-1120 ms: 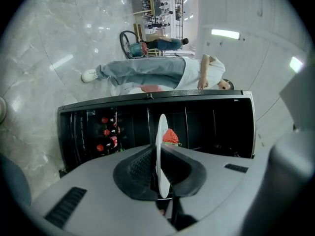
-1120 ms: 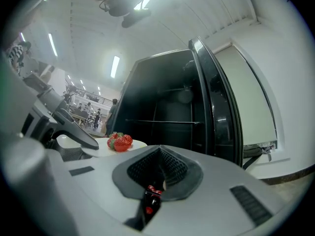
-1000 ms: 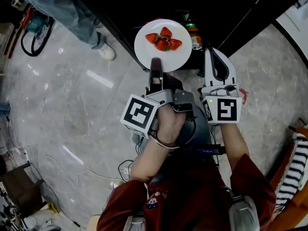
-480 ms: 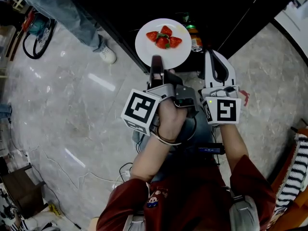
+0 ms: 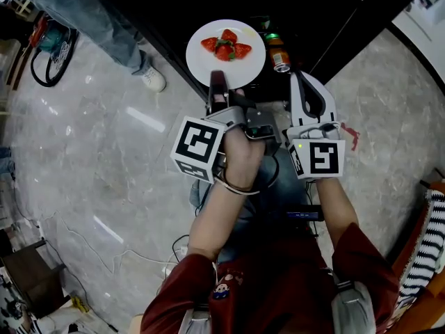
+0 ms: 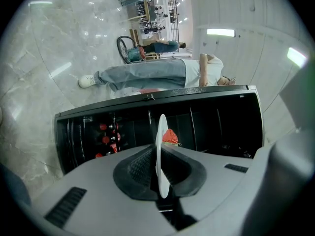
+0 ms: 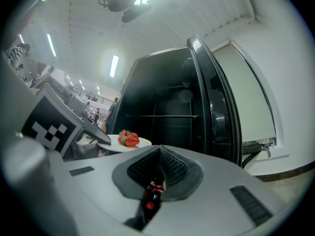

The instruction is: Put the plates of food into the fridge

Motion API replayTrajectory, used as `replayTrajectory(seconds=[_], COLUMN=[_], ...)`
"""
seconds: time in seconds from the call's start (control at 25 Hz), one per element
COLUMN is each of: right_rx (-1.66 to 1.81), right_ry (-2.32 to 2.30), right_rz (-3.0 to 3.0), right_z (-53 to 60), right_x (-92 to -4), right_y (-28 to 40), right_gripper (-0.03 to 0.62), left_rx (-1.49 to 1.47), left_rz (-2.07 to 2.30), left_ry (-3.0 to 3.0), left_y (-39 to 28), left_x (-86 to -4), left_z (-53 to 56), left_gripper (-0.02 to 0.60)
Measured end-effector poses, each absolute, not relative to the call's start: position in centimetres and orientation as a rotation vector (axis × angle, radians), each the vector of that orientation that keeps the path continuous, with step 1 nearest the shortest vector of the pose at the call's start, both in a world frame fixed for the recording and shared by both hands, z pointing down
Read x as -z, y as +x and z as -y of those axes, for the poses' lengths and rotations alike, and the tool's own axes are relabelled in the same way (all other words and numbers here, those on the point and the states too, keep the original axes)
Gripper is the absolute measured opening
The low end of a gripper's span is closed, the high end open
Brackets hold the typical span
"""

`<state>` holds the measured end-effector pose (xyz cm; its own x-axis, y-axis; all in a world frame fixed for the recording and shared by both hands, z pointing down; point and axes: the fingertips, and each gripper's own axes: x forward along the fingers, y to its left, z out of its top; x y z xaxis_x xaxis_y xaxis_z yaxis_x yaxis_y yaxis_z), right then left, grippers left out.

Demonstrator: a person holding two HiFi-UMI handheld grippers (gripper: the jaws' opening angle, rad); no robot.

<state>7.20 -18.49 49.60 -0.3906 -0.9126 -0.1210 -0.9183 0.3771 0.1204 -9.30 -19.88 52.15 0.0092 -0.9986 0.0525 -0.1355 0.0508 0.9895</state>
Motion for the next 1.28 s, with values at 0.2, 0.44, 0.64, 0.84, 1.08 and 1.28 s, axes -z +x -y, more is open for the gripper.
replayTrajectory(seconds=[0.2,0.44,0.64,0.84,1.08,1.28], right_rx=[-0.267,-0.290,-0.292,-0.290,-0.287,-0.281], right_ry=[-1.719,-1.728,-1.737,-1.741,-1.747,-1.751], right_rz=[-2.580,-2.585,-2.589,-2.595,-2.596,-2.591], right_z=[18.0,17.6,17.1,17.0,17.0,17.2], right_x=[-49.8,-49.9,-50.1,-50.3,-50.5,-50.8], right_y=[7.2,7.2,7.3,7.1,7.2,7.6], right_gripper=[0.003,0.004,0.004,0.003,0.005,0.003], left_rx=[1.085,1.089,1.086,1.083,1.093,1.092], left_rz=[1.339,1.348,1.349,1.349,1.357,1.370], left_ry=[1.267,1.271,1.260,1.239,1.220,1.223], left_y=[-9.4,-9.4,-9.5,-9.9,-10.4,-10.1], left_x=[-52.7,-52.8,-52.9,-53.1,-52.9,-53.0], left_z=[20.5,21.7,22.7,23.5,24.7,25.9], left_gripper=[0.023,0.023,0.023,0.023,0.024,0.023])
